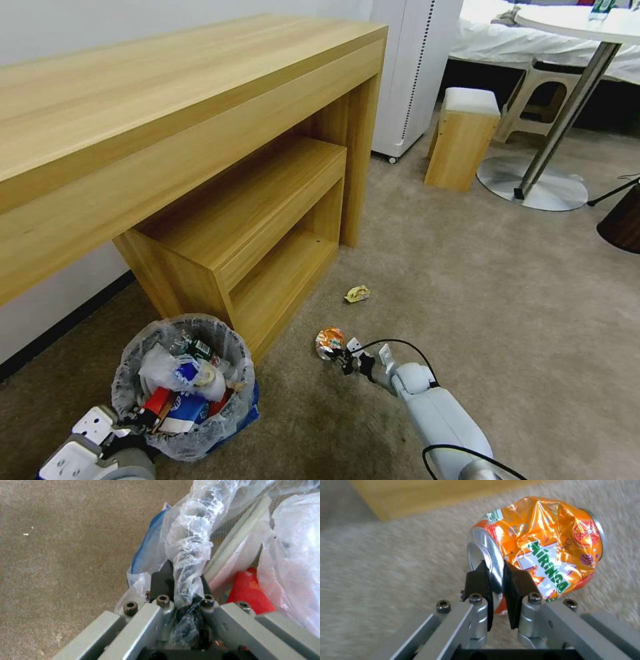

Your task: Pick up the trash bin and place the garbage on the floor into it.

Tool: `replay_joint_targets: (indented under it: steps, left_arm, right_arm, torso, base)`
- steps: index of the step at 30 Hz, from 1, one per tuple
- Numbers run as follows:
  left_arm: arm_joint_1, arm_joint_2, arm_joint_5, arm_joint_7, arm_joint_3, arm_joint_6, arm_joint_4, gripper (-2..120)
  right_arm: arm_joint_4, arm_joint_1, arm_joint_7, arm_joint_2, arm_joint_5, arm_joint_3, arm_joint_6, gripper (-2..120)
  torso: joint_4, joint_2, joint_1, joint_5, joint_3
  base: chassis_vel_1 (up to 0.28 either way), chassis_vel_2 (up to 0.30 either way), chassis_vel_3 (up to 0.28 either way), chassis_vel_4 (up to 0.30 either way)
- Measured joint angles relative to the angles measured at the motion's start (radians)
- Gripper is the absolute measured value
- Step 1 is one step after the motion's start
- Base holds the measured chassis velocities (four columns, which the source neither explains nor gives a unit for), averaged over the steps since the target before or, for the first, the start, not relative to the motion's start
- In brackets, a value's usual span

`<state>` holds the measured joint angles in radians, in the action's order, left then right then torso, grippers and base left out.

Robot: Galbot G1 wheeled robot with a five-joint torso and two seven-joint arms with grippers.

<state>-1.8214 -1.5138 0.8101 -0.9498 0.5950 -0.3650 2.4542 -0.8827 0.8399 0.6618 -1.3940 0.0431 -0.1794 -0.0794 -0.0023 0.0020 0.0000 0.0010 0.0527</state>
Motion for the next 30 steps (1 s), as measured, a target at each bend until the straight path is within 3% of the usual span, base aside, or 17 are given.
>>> replay_joint_targets:
  steps: [5, 9, 11, 13, 14, 16, 20, 30]
  left_arm:
    - [-0.004, 0.000, -0.001, -0.001, -0.005, 0.000, -0.003, 1]
    - [-0.008, -0.005, -0.001, -0.027, -0.043, 0.005, -0.002, 1]
    - [-0.008, -0.006, -0.001, -0.032, -0.049, 0.006, -0.001, 1]
    - [-0.008, -0.010, 0.005, -0.041, -0.063, 0.009, 0.002, 1]
    - [-0.008, -0.010, 0.005, -0.041, -0.063, 0.009, 0.002, 1]
    - [-0.008, -0.011, 0.011, -0.045, -0.066, 0.012, 0.002, 1]
    - [-0.013, -0.013, 0.012, -0.046, -0.075, 0.014, 0.001, 1]
    - [-0.013, -0.017, 0.004, -0.044, -0.090, 0.014, 0.001, 1]
  right_arm:
    - [-0.167, 0.065, 0.026, 0.054, 0.116, 0.054, 0.004, 7]
    - [-0.407, 0.133, 0.080, 0.128, 0.250, 0.097, -0.006, 7]
    - [-0.439, 0.142, 0.091, 0.141, 0.270, 0.106, -0.012, 7]
    - [-0.509, 0.159, 0.189, 0.165, 0.351, 0.129, -0.059, 7]
    - [-0.509, 0.159, 0.189, 0.165, 0.351, 0.129, -0.059, 7]
    - [-0.527, 0.152, 0.328, 0.159, 0.407, 0.136, -0.122, 7]
    - [-0.537, 0.123, 0.432, 0.143, 0.481, 0.164, -0.171, 7]
    - [-0.520, 0.045, 0.513, 0.089, 0.609, 0.291, -0.190, 7]
  torso:
    - [-0.0002, 0.000, 0.000, 0.0000, 0.000]
    - [-0.0001, 0.000, 0.000, -0.0001, 0.000]
    - [-0.0001, 0.000, 0.000, -0.0002, 0.000]
    - [-0.0003, 0.000, 0.000, -0.0002, 0.000]
    - [-0.0003, 0.000, 0.000, -0.0002, 0.000]
    - [-0.0002, 0.000, 0.000, -0.0002, 0.000]
    - [0.0000, 0.000, 0.000, -0.0002, 0.000]
    - [0.0000, 0.000, 0.000, -0.0003, 0.000]
  base:
    - [0.000, 0.000, 0.000, 0.000]
    - [0.000, 0.000, 0.000, 0.000]
    - [0.000, 0.000, 0.000, 0.000]
    - [0.000, 0.000, 0.000, 0.000]
    - [0.000, 0.000, 0.000, 0.000]
    - [0.000, 0.000, 0.000, 0.000]
    - [0.000, 0.000, 0.000, 0.000]
    - [0.000, 0.000, 0.000, 0.000]
